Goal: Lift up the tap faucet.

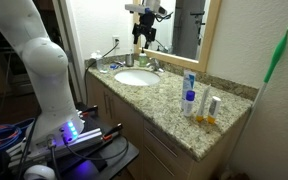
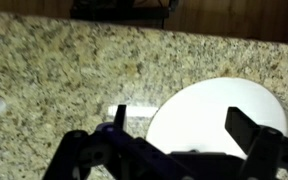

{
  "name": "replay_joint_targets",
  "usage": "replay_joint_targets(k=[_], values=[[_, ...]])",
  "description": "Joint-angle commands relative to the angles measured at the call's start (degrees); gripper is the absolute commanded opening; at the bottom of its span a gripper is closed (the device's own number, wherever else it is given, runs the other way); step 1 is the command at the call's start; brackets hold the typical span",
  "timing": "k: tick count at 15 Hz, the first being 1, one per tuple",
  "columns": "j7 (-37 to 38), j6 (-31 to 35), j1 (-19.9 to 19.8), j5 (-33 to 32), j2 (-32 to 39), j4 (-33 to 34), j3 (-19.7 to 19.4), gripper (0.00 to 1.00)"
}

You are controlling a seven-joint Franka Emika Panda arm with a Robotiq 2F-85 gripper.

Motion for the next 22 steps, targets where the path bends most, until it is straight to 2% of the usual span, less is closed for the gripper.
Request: replay_joint_targets(k=[1,3,4,8,9,13,16,19,20,22], values=[[2.15,9.4,2.7,3.8,7.51,4.73,4.83,1.0],[3.34,9.93,3.29,5.14,10.4,7.37,6.27,1.0],[3.18,9.58,2.77,3.76,7.13,3.93,6.26,1.0],[4.05,9.71,3.2,4.04,10.12,6.85,6.99,1.0],[4.67,7.24,3.21,2.57,12.45,8.68,7.04,1.0],[5.03,15.79,4.98,1.11,20.93,13.84,9.38,1.0],[5.06,20.76,6.06,-2.12,27.91,20.73,10.82,1.0],[3.22,19.93,5.63,0.43,32.03,26.38,11.83,1.0],[5.11,20.79,6.1,-0.94,29.31,22.14,11.6,1.0],[4.81,20.76,6.08,-0.66,31.28,24.83,11.69,1.0]])
